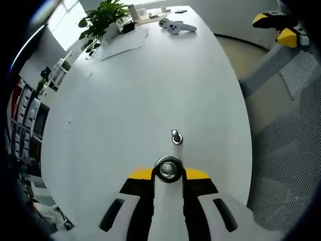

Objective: Place the washer onto the threaded stud by aligning its center hole with the stud, sliding it down to the base, and recovering from edge contact or off-axis alignment until the washer reaches the visible bottom stop.

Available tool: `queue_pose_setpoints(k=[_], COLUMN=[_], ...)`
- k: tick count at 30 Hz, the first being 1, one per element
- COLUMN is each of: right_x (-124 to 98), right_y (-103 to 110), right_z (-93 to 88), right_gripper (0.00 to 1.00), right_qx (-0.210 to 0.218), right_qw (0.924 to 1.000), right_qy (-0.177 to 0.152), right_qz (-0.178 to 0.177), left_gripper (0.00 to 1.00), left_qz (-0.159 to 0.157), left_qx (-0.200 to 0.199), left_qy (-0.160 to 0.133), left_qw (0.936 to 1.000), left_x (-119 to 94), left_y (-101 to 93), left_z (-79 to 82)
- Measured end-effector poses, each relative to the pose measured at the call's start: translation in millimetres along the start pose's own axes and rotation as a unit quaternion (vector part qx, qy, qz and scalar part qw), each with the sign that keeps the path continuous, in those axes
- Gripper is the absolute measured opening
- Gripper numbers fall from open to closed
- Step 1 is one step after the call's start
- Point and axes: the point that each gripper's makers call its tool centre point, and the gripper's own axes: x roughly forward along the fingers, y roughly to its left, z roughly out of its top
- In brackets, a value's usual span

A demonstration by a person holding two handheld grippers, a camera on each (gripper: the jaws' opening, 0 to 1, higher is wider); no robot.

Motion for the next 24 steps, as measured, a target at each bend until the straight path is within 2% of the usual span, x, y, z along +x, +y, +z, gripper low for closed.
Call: queue_pose_setpoints(k=[6,24], right_x=[0,0], right_y=[0,0], right_z=[0.4,-1.7], right_gripper=[0.36,0.35], right_qx=[0.0,0.0], right_qw=[1.0,1.0], right_qy=[-0.001,0.004], right_qz=[-0.001,0.002], left_gripper=[0.18,0.18], left_qz=[-0.009,-0.04], left_qx=[0.02,0.015], left_qy=[0.023,0.056], left_qw=[0.9995,0.9975], left_x=[7,34], left_y=[0.0,-5.0], left_z=[-6.1,-13.0])
